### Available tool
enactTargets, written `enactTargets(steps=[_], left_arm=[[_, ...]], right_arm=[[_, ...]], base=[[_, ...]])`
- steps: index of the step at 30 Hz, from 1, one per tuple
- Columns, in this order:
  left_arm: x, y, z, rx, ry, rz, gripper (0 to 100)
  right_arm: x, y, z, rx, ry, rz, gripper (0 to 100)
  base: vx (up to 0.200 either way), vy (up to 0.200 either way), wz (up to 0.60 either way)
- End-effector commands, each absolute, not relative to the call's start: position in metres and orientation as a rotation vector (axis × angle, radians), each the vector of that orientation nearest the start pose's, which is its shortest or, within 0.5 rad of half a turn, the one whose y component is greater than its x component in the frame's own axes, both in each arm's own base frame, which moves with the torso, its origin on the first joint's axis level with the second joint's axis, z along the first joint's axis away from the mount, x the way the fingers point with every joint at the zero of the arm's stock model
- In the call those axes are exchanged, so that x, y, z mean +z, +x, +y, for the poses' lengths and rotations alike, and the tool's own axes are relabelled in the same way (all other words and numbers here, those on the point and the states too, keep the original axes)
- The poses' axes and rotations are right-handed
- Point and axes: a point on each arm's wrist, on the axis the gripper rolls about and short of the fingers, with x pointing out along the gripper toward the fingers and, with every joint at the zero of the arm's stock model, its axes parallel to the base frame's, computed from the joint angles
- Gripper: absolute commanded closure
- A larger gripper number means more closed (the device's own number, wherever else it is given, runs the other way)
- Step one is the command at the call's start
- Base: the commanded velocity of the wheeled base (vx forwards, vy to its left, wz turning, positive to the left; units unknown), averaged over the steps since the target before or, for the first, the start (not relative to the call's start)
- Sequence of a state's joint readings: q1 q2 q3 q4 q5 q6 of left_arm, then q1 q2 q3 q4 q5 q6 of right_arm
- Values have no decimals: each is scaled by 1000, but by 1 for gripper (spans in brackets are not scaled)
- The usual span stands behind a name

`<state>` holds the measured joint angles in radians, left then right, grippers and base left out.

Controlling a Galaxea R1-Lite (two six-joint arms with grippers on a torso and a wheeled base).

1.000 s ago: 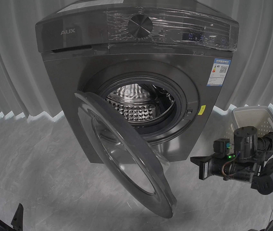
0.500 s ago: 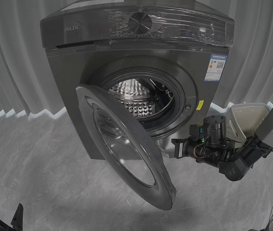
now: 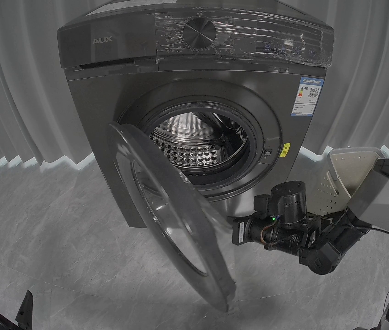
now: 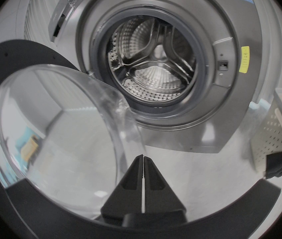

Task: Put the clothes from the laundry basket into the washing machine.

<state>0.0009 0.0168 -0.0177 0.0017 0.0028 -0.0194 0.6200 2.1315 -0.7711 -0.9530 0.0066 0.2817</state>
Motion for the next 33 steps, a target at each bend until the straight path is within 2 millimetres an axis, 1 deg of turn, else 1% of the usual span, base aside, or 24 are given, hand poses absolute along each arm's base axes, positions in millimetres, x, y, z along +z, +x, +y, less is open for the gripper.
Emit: enactTargets(steps=[1, 3, 6, 11, 16, 20, 22, 23, 25, 26, 33], left_arm=[[76, -23, 0, 5, -20, 0, 0], [76, -23, 0, 5, -18, 0, 0], [76, -23, 0, 5, -18, 0, 0], [76, -23, 0, 5, -17, 0, 0], [76, -23, 0, 3, -17, 0, 0], [76, -23, 0, 3, -17, 0, 0], [76, -23, 0, 5, -17, 0, 0], [76, -23, 0, 5, -18, 0, 0], [76, -23, 0, 5, -18, 0, 0], [76, -23, 0, 5, -20, 0, 0], [76, -23, 0, 5, -20, 0, 0]], right_arm=[[79, 276, 226, 619, 202, 459, 100], [82, 279, 224, 607, 207, 445, 100], [81, 286, 219, 581, 202, 434, 100], [72, 289, 224, 586, 180, 451, 100], [61, 292, 240, 614, 165, 454, 100], [56, 296, 253, 636, 165, 445, 100], [48, 298, 261, 642, 162, 450, 100], [46, 298, 266, 650, 162, 451, 100], [45, 299, 268, 653, 161, 452, 100], [41, 297, 274, 665, 160, 456, 100], [28, 292, 283, 688, 149, 476, 100]], base=[[0, 0, 0], [0, 0, 0], [0, 0, 0], [0, 0, 0], [0, 0, 0], [-200, 0, 0], [-200, 0, 0], [0, 0, 0], [0, 0, 0], [0, 0, 0], [0, 0, 0]])
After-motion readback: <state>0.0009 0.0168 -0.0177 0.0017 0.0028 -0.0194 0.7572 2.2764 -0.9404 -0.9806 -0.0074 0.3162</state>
